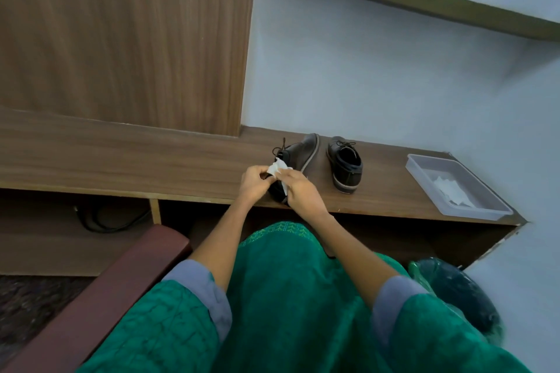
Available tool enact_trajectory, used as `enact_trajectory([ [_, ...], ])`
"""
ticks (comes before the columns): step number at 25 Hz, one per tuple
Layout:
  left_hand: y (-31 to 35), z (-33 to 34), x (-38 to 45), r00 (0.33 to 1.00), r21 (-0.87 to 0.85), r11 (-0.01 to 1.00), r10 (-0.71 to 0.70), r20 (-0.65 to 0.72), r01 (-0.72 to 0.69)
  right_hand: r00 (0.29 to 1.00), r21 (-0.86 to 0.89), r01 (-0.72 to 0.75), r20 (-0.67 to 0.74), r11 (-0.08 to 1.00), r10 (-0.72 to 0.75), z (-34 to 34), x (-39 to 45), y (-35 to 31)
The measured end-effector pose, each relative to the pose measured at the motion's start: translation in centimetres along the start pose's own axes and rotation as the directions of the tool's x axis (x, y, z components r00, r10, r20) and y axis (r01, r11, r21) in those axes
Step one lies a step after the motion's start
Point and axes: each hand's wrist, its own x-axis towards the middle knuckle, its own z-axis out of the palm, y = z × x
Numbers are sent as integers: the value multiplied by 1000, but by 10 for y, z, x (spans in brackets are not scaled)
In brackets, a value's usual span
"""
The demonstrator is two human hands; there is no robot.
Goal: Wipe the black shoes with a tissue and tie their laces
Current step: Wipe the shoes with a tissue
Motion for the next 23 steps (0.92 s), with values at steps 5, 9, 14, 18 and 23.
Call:
enact_trajectory([
  [5,20,1,10,998,139,990,-15,64,6,987,47,-149,-48,988,152,-3,10,17],
  [9,26,2,13,999,173,985,-26,38,19,981,66,-167,-89,984,172,-2,20,9],
  [14,21,8,17,999,155,988,2,47,-9,996,-7,66,-65,998,-66,6,14,30],
  [18,13,17,21,991,23,992,-121,-49,122,996,44,-86,-18,995,87,-2,48,60],
  [23,10,22,37,988,2,992,-127,-90,128,984,54,68,-167,996,-58,5,48,66],
])
